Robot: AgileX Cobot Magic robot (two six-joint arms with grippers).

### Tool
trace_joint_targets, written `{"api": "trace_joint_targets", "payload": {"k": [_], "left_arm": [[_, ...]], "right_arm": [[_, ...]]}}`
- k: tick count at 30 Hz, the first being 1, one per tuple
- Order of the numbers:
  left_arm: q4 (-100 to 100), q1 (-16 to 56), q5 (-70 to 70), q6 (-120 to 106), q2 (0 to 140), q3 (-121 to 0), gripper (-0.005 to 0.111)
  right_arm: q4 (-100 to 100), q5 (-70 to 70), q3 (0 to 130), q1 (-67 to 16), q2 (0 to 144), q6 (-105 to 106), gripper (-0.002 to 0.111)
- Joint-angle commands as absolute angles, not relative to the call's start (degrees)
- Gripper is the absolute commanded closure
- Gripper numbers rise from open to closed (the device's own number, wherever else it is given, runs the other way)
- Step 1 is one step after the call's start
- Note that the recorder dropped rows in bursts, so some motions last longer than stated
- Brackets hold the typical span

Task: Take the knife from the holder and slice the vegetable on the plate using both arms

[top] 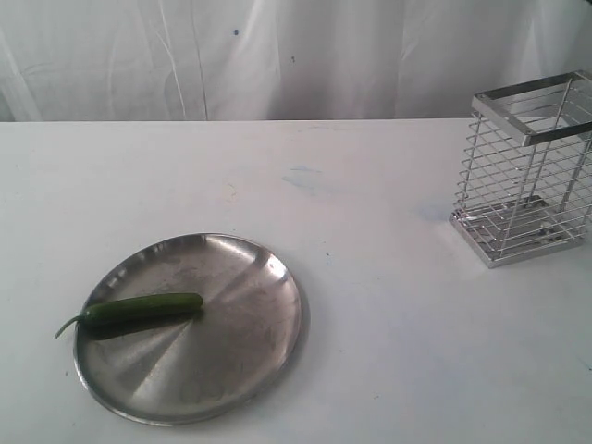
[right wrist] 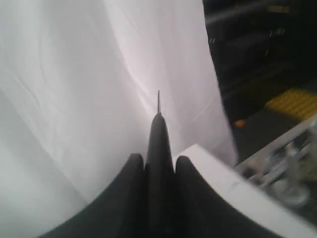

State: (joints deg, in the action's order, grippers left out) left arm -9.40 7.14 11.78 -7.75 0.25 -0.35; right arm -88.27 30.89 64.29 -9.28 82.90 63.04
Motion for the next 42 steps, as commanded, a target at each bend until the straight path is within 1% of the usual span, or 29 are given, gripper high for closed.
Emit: {"api": "trace_joint_targets", "payload": {"k": [1,4,11,14,18,22,24,26,28,29,31,34,38,42], "left_arm": [[-9.93,6.98,11.49,-7.71,0.00,0.00,0.107],[-9.93,6.98,11.49,-7.71,0.00,0.00,0.107],[-9.93,6.98,11.49,-7.71,0.00,0.00,0.107],[-9.93,6.98,11.49,-7.71,0.00,0.00,0.107],[-9.93,6.98,11.49,-7.71,0.00,0.00,0.107],[-9.93,6.98,11.49,-7.71,0.00,0.00,0.107],[-9.93,6.98,11.49,-7.71,0.00,0.00,0.107],[-9.93,6.98,11.49,-7.71,0.00,0.00,0.107],[-9.93,6.98,11.49,-7.71,0.00,0.00,0.107],[-9.93,6.98,11.49,-7.71,0.00,0.00,0.107],[-9.93,6.98,11.49,-7.71,0.00,0.00,0.107],[-9.93,6.98,11.49,-7.71,0.00,0.00,0.107],[-9.93,6.98,11.49,-7.71,0.00,0.00,0.107],[-9.93,6.98,11.49,-7.71,0.00,0.00,0.107]], "right_arm": [[-77.60,13.77,62.17,-2.05,81.20,28.20,0.108],[-59.77,10.66,61.90,0.82,79.89,7.03,0.108],[-5.75,10.19,61.90,4.31,74.26,-17.58,0.108],[3.93,8.01,61.90,4.55,71.95,-28.59,0.108],[6.50,6.12,58.46,4.23,68.39,-34.66,0.108],[7.09,9.75,45.96,1.16,60.41,-36.54,0.108],[13.08,12.12,40.60,-3.04,56.70,-43.82,0.108],[27.53,17.69,36.24,-9.84,55.24,-61.46,0.108],[44.91,30.42,33.55,-13.84,56.75,-82.38,0.108],[50.11,37.16,32.64,-15.02,58.45,-90.43,0.108],[50.30,45.29,30.47,-16.72,62.39,-94.87,0.108],[42.80,46.53,26.23,-18.29,66.81,-91.92,0.108],[43.02,57.89,20.70,-18.29,73.37,-89.73,0.108],[43.85,58.59,18.67,-18.29,79.75,-87.26,0.108]]}}
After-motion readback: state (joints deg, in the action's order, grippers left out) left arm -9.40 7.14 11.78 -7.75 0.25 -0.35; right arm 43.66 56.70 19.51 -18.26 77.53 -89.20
